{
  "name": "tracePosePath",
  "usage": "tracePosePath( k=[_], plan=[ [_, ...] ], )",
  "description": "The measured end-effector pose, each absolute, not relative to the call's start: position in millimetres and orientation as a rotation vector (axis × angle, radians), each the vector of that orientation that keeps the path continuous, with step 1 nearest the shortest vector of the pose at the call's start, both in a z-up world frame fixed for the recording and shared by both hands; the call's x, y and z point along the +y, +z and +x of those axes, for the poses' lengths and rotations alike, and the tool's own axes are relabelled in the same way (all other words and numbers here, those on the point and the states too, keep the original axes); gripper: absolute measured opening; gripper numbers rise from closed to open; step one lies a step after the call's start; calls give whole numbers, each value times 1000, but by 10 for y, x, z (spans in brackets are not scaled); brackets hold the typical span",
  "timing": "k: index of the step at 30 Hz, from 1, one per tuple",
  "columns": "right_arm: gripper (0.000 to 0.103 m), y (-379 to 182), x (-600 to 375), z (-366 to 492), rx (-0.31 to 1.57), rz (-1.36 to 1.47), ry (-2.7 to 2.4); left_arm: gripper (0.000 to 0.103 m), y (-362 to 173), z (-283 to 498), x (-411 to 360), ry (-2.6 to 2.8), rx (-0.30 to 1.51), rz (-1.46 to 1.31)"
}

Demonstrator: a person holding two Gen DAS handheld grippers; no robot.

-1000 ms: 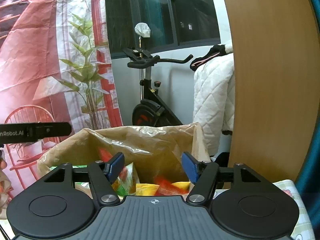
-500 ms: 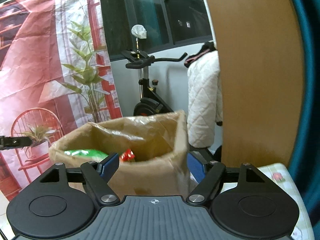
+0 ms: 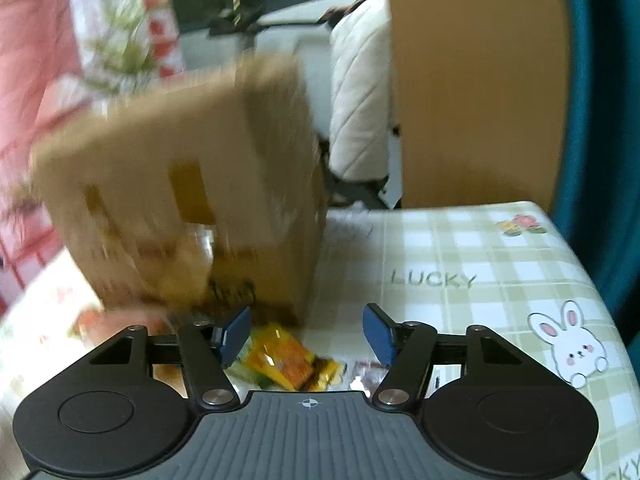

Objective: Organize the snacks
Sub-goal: 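Return both tools to the snack pile beside the taped box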

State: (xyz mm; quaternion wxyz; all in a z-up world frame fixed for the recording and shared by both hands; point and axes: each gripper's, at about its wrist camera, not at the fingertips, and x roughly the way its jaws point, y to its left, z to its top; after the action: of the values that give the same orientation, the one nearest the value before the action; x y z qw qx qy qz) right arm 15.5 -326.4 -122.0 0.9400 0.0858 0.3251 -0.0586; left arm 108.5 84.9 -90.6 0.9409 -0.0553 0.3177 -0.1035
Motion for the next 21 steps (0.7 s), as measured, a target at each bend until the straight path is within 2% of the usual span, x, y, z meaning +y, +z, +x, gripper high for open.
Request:
tracePosePath(
  k=[7, 15, 21],
  plan=[
    [55, -1503, -3082, 405, 771, -4, 5, 70, -1127, 1174, 775, -217, 676, -82],
    [55, -1658, -3139, 646, 811, -23, 44, 70, -1245, 1257, 734, -218, 717, -83],
    [51, -1741, -3259, 738, 822, 51, 60, 69, -1313, 1258, 722, -222, 740, -91]
  ],
)
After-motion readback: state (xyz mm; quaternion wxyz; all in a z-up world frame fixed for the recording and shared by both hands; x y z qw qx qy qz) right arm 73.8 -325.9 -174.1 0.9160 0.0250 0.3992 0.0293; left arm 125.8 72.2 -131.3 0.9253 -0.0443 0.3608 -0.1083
